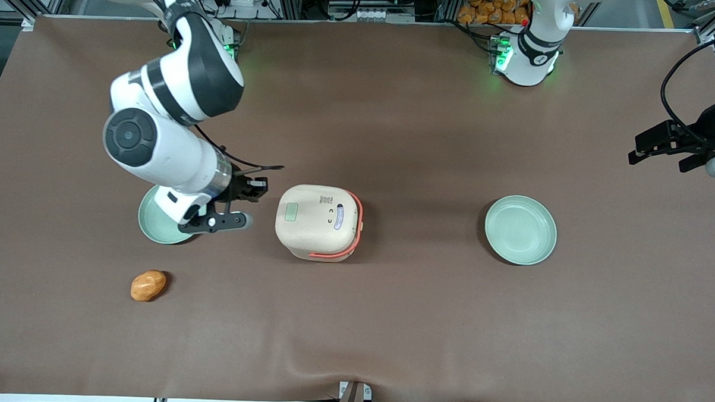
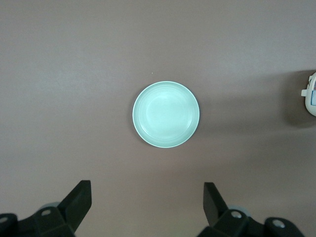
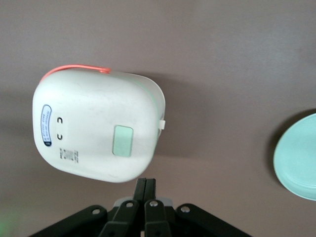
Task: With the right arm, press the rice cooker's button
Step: 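Position the right gripper over the rice cooker's lid button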
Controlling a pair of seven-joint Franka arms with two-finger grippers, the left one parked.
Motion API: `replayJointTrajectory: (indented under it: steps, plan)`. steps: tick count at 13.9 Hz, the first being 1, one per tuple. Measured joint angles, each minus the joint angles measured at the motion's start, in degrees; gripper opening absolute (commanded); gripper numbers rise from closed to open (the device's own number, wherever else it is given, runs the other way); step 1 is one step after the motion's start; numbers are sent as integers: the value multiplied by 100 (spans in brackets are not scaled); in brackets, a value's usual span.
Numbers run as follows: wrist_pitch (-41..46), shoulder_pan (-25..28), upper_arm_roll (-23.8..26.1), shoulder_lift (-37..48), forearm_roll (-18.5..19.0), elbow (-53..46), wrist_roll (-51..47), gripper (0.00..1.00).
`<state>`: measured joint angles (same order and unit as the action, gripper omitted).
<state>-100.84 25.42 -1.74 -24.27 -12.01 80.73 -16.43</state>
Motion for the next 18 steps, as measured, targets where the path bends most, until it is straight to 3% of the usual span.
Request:
replayJointTrajectory:
  steps: [4,18]
  plan:
    - [-366,311,-3,-221,10,1,-498,0]
    - [-752,503,-18,-705,291,95,-518,0]
